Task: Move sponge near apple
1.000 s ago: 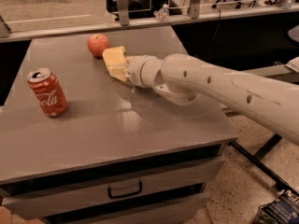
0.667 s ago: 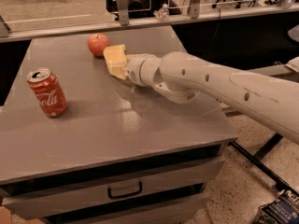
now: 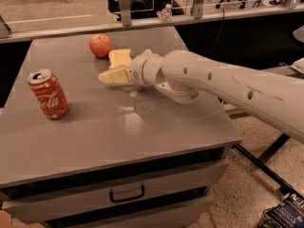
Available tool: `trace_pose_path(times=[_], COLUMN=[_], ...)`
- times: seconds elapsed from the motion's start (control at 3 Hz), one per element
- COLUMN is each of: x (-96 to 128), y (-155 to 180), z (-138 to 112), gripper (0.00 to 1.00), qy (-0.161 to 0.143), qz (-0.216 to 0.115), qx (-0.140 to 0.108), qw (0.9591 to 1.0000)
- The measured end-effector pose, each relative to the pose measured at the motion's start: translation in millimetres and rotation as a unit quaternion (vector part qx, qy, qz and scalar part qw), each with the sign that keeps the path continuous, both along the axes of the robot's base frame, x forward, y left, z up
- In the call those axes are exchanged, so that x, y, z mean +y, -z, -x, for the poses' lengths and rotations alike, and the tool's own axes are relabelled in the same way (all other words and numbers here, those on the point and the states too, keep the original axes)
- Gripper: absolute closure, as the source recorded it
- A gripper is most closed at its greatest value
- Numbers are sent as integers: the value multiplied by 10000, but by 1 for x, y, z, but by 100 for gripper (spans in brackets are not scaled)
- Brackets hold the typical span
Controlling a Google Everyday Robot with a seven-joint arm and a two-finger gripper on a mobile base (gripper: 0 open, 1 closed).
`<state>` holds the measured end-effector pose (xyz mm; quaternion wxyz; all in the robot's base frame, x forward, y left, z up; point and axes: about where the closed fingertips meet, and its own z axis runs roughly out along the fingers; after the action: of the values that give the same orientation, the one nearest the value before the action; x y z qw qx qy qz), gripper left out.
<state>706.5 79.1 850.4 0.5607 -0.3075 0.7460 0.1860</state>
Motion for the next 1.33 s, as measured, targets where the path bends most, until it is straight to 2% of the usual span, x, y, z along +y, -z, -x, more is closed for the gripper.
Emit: trace_pose_path(times=[0.33,0.67,1.0,1.33], x=[-6,-39,-87,-142], y=[-7,-29,-45,-51], z=[5,25,47,81], gripper=[0,0,0,0], qy=[42,234,601,1123], qz=[-130,-190,-114,203], qx=[20,-72,-127,-126], qw=[9999,9995,9980,9934])
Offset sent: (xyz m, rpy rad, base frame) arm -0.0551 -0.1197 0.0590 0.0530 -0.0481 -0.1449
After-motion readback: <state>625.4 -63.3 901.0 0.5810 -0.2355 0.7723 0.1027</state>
